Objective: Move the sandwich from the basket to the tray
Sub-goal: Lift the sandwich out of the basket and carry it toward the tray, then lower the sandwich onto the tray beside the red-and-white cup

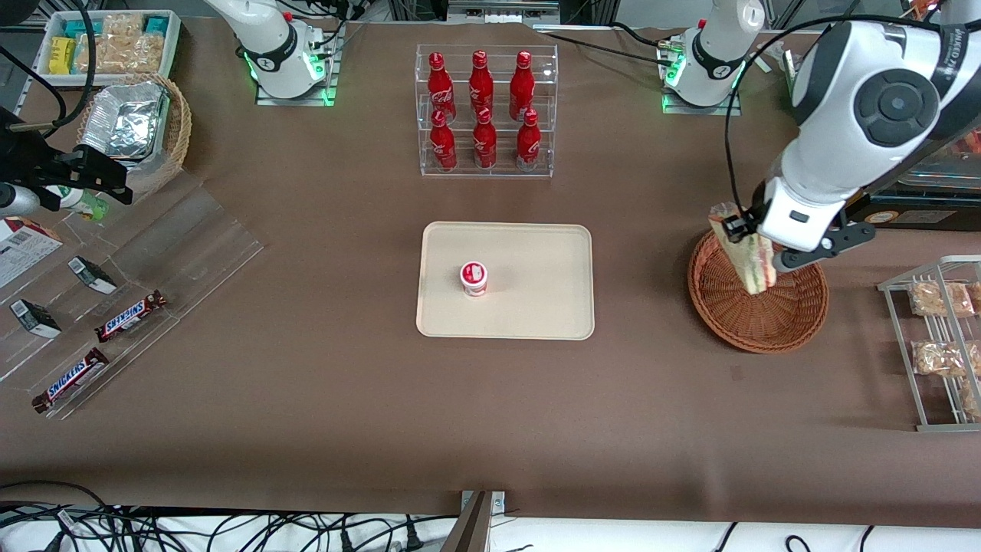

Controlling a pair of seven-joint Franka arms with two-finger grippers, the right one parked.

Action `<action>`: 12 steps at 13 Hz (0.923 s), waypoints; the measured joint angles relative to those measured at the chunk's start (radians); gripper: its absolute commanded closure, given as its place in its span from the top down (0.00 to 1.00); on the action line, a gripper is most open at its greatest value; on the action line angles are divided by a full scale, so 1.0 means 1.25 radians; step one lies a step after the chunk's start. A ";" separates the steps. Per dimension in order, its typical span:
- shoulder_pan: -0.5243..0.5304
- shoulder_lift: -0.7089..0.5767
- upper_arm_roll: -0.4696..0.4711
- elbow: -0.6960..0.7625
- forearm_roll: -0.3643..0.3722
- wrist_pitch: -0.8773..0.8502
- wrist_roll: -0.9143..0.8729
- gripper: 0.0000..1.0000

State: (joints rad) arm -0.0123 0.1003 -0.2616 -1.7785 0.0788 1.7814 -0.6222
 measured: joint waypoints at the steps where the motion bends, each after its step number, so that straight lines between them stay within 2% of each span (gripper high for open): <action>1: -0.001 0.004 -0.030 0.006 -0.012 0.000 0.002 0.40; 4: -0.005 0.042 -0.125 0.046 -0.032 0.001 0.000 0.40; 7: -0.007 0.099 -0.186 0.092 -0.035 0.028 -0.007 0.40; 12: -0.081 0.215 -0.200 0.095 -0.020 0.185 -0.064 0.39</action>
State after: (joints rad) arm -0.1136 0.3686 -0.5116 -1.6597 0.0540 2.0129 -0.7028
